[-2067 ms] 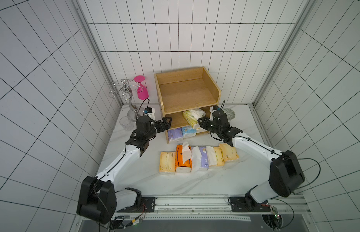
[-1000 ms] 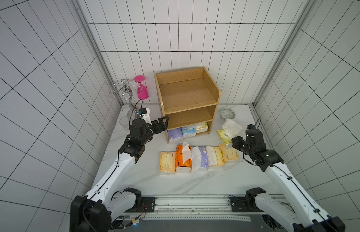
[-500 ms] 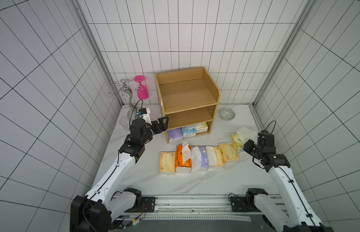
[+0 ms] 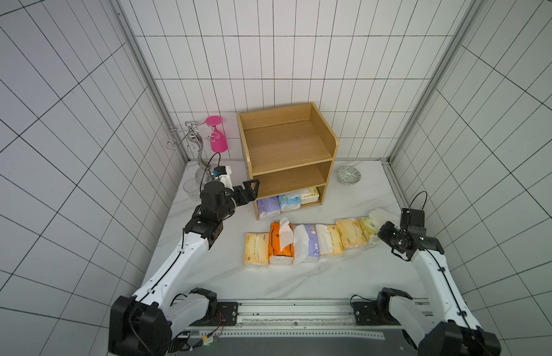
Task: Remove the tissue boxes from the shelf
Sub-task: Place the box of tissues at the center of the board.
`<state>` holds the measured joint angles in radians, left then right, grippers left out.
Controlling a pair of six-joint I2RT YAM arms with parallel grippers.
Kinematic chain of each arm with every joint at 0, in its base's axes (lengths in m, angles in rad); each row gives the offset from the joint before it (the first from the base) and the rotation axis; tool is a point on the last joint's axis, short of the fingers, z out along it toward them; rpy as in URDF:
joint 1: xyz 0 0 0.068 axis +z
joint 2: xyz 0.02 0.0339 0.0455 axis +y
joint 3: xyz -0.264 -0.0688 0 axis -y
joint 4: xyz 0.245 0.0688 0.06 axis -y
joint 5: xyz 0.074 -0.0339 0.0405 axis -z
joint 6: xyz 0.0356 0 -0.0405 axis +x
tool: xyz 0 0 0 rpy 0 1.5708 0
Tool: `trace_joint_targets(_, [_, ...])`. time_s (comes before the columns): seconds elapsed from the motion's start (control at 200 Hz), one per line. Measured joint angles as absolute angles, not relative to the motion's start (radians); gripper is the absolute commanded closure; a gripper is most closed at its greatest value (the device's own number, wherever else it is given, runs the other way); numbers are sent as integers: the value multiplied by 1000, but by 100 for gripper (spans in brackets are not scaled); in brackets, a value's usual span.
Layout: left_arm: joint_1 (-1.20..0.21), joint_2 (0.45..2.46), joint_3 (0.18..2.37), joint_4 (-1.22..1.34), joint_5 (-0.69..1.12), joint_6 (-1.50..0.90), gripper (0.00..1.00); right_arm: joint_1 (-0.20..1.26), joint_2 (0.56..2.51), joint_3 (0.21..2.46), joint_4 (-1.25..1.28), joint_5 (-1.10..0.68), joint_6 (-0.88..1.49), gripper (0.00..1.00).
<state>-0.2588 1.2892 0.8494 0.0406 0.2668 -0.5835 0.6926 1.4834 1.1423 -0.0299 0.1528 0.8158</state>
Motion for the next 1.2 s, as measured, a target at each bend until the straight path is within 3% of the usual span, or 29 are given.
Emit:
trace_joint_targets(0.075, [-259, 1288, 849, 41, 267, -587, 5, 704, 1456, 1126, -43, 133, 808, 90])
trace_joint_targets(0.22, [-258, 1278, 849, 41, 267, -594, 5, 707, 1411, 1110, -67, 122, 795, 38])
trace_joint_targets(0.305, [-258, 1271, 849, 40, 266, -595, 5, 703, 1386, 1106, -71, 119, 789, 29])
trace_joint_targets(0.725, [-256, 1263, 849, 34, 266, -594, 5, 641, 1468, 1109, -82, -4, 786, 15])
trace_joint_targets(0.959, [-255, 1260, 849, 25, 266, -593, 5, 641, 1525, 1109, -60, -45, 773, 14])
trace_joint_targets(1.064, [-254, 1258, 849, 24, 266, -593, 5, 641, 1536, 1109, -23, -67, 770, 22])
trace_joint_targets(1.199, [-254, 1254, 849, 22, 266, -593, 4, 641, 1543, 1109, 17, -75, 770, 50])
